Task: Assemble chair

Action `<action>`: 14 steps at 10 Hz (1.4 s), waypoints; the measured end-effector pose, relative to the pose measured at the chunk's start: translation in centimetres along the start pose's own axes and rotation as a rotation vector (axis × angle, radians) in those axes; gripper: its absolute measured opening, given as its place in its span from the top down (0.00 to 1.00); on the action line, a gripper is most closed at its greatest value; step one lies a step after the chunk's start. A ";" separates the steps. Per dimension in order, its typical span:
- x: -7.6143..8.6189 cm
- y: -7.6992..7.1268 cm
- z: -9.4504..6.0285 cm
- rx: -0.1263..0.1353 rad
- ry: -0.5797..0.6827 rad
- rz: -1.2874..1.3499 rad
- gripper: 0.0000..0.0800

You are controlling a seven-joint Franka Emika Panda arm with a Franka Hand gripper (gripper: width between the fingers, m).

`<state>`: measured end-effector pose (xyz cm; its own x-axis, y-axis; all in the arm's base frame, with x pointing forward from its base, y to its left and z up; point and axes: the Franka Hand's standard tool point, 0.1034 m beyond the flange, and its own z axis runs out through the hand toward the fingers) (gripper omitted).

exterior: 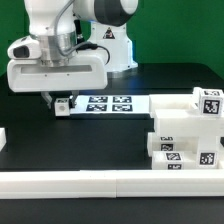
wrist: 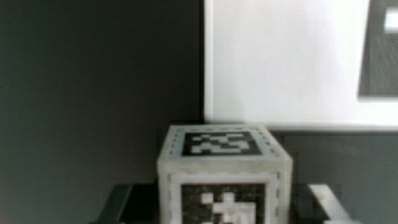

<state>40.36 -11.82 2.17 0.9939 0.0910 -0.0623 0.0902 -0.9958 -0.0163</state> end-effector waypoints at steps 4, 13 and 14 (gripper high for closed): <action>2.5 -1.2 -0.6 -0.063 0.063 -0.330 0.65; 3.7 -4.5 -0.5 -0.161 0.021 -1.207 0.65; 3.3 -4.5 -0.2 -0.145 -0.023 -1.357 0.65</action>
Offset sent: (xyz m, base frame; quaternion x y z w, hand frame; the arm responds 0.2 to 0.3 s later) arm 0.0000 0.0000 0.0000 0.0000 0.0000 -0.1938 0.9810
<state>43.24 -7.06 2.28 0.1183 0.9882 -0.0975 0.9929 -0.1163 0.0261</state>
